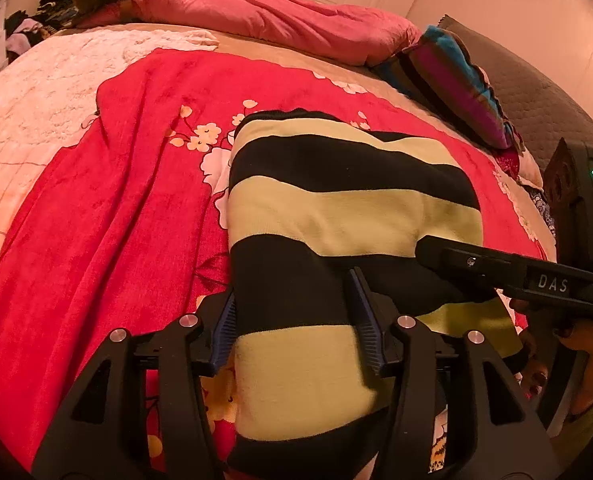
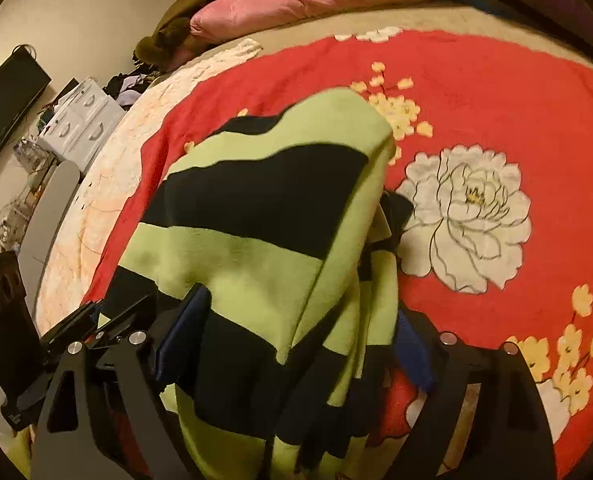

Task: Fold small clothes

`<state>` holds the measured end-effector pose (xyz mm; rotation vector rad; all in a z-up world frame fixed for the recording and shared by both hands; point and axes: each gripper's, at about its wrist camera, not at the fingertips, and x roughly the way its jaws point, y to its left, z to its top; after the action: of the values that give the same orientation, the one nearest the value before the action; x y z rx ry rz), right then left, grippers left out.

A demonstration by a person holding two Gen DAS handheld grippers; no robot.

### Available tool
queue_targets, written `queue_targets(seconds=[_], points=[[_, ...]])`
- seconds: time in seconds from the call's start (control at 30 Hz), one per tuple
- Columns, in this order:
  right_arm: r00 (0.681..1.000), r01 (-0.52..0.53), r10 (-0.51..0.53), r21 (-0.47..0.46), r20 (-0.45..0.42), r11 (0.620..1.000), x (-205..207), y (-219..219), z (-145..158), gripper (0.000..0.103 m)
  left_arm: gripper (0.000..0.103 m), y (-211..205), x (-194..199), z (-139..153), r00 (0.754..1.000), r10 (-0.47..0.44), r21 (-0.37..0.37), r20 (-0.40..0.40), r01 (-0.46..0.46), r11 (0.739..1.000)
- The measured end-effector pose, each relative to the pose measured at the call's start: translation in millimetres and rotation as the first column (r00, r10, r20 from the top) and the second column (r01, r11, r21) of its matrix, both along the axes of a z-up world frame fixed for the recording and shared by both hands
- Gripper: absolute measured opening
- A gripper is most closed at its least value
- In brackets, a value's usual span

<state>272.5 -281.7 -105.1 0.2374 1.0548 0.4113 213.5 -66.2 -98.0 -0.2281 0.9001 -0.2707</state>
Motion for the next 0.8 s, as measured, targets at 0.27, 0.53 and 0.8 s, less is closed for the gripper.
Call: queue_targets(seconds=[0.27,0.53,0.8], points=[[0.998,0.042,-0.043,0.018,0.036,0.999,-4,-11,16,0.093,0.057,5,-3,6,1.0,0.008,-0.005,0.011,-0.008,1.0],[0.992,0.075,-0.077,0.018,0.103,0.997,-14,-22,42,0.097,0.068,14,-10,17,0.998,0.034,-0.009,0.044,-0.033,0.999],[0.989,0.081,-0.081,0.007,0.12,0.997,-24,-23,49,0.098,0.081,21,-14,22,0.996,0.067,0.007,0.057,-0.067,0.998]])
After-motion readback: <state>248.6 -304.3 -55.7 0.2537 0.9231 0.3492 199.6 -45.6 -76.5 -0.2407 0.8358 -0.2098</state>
